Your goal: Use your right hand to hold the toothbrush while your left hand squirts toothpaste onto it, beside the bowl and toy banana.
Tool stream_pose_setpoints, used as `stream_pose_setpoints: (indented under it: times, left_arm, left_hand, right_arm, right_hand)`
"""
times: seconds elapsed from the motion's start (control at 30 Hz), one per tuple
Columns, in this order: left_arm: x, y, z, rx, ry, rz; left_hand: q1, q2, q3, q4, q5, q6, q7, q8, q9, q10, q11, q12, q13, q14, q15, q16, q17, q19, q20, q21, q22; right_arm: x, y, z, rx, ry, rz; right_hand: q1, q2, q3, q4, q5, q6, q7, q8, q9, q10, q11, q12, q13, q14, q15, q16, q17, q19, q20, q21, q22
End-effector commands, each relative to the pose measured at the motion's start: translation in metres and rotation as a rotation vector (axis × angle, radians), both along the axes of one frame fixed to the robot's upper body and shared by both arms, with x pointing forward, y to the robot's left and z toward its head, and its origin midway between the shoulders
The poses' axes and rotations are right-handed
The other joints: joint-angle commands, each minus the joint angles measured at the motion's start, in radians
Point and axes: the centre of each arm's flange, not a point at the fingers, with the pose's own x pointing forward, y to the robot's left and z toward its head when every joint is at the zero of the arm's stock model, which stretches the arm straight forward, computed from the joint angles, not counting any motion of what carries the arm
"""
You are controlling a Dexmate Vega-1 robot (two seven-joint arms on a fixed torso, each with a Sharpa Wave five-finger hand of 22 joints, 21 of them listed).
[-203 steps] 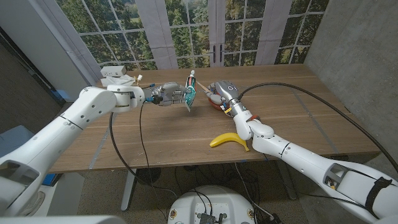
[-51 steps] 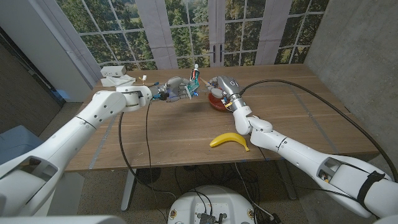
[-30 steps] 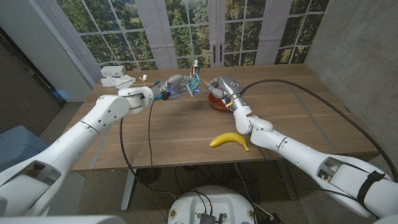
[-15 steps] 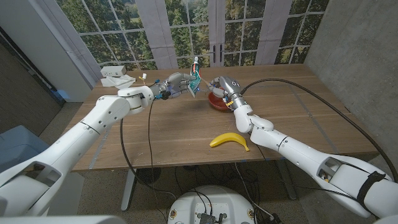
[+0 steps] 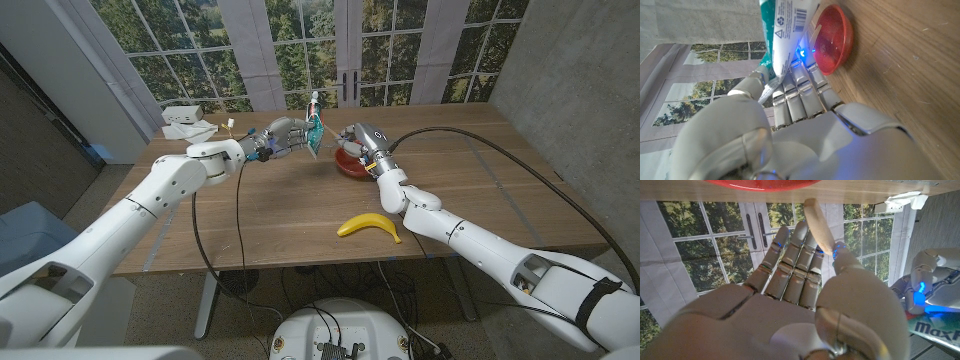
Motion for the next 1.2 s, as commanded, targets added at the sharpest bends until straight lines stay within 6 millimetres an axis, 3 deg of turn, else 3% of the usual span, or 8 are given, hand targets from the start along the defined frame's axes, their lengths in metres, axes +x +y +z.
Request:
stream_pose_setpoints:
  times: [0.03, 1.2]
  left_arm:
    - [-0.009, 0.009, -0.001, 0.009, -0.033, 0.033]
    - [-0.027, 0.047, -0.005, 0.031, -0.087, 0.208]
  left_hand:
    - [0.004, -0.008, -0.006, -0.002, 0.000, -0.011, 0.002, -0.004, -0.001, -0.020, -0.009, -0.010, 0.001, -0.018, -0.097, -0.006, 0.002, -0.008, -0.008, 0.002, 0.003]
    - [0.003, -0.014, -0.044, 0.000, 0.001, -0.116, -0.019, -0.009, -0.033, -0.131, -0.006, -0.044, 0.002, -0.134, -0.078, -0.034, 0.010, -0.089, 0.013, -0.011, -0.001]
  right_arm:
    - [0.001, -0.004, -0.002, 0.028, 0.026, 0.003]
    - [0.002, -0.006, -0.005, 0.063, 0.049, -0.030]
  right_hand:
    - [0.034, 0.028, 0.011, -0.001, 0.007, 0.004, -0.002, 0.003, 0.003, 0.028, -0.029, -0.006, 0.005, 0.006, -0.082, -0.002, 0.006, -0.002, -0.082, 0.007, 0.003]
    - [0.034, 0.025, 0.015, -0.002, 0.007, 0.006, 0.000, 0.001, 0.003, 0.031, -0.026, -0.010, 0.008, 0.007, -0.082, -0.008, 0.014, -0.006, -0.083, 0.020, 0.002]
